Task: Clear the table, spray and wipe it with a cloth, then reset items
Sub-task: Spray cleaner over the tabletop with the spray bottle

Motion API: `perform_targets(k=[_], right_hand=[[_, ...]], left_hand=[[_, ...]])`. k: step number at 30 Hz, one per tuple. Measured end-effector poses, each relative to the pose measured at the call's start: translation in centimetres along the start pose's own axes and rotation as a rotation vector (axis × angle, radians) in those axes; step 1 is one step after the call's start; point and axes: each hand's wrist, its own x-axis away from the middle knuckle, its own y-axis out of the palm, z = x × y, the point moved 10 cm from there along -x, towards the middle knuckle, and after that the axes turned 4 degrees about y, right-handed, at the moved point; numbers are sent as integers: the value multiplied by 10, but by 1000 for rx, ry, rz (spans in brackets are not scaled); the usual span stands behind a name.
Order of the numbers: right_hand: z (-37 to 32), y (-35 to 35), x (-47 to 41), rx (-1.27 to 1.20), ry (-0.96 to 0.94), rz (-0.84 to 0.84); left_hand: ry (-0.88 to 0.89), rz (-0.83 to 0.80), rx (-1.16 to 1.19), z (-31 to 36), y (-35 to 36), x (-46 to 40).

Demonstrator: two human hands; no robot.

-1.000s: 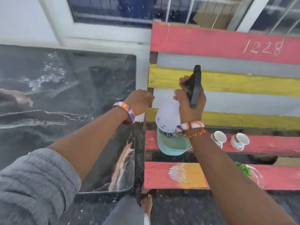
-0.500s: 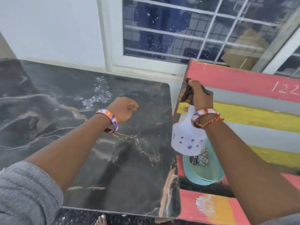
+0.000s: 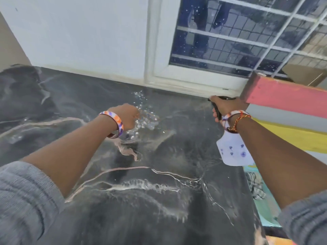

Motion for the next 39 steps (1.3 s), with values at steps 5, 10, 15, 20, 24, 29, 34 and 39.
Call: perform_targets(k=[5, 10, 15, 20, 24, 29, 34, 39], right_hand=[[-10, 55, 17, -43, 100, -226], [-15, 93, 52, -75, 86, -295], [-7, 96, 79, -4, -24, -213], [13, 65, 110, 20, 33, -169], [40, 40, 151, -1, 166, -226], [80, 8, 196, -84, 119, -84], [124, -15, 244, -91, 107, 31], [153, -7, 306, -48, 247, -84]], left_hand=[[3, -47, -9, -23, -7, -3], [22, -64, -10, -34, -16, 3], [45, -91, -58, -33, -15, 21], [86, -109, -80, -22, -5, 52], [143, -113, -118, -7, 8, 82], [237, -110, -156, 18, 27, 126], [322, -127, -193, 35, 41, 167], [349, -143, -219, 31, 49, 203]])
